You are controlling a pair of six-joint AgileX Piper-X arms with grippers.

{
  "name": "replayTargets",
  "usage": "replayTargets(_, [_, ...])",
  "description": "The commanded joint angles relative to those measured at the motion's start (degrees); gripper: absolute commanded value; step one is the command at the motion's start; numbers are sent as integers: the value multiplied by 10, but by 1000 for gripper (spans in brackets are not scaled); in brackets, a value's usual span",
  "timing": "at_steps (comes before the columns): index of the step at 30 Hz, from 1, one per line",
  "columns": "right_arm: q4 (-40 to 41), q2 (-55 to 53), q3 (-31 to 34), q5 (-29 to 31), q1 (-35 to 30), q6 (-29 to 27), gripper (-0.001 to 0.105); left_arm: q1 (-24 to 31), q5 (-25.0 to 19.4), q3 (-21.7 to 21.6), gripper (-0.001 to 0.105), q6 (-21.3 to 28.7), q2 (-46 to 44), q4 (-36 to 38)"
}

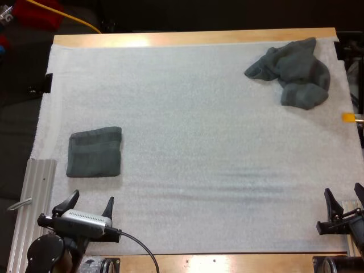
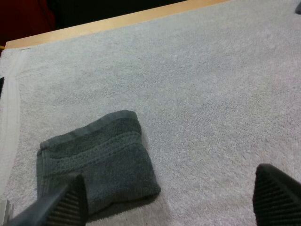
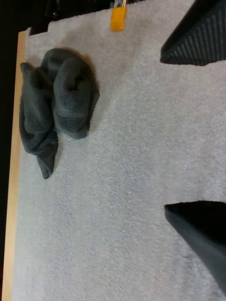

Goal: Pick towel from pile, fold and stack

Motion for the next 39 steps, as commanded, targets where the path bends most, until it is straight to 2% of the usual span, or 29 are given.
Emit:
replayTargets(1, [1,-22,-3,-2,0,5,61,2,0,0,70,-9,-78,-3])
replayTargets(16, [24,-7,-17,-2,0,56,61,2,5,0,69,-9,-78,-3])
replayTargets(21, [47,18,-51,-3,0,56,61,2,76,0,69,-20,-56,-7])
replayTargets(28, [54,68,-104,-17,0,63,61,2,152,-1,69,-54,-18,-38])
replayTargets(33, [54,118,-135,-52,0,65,61,-5,179,-10,69,-70,3,-49])
replayTargets(39, [54,176,-158,-102,0,66,61,-52,183,-34,69,-64,41,-50])
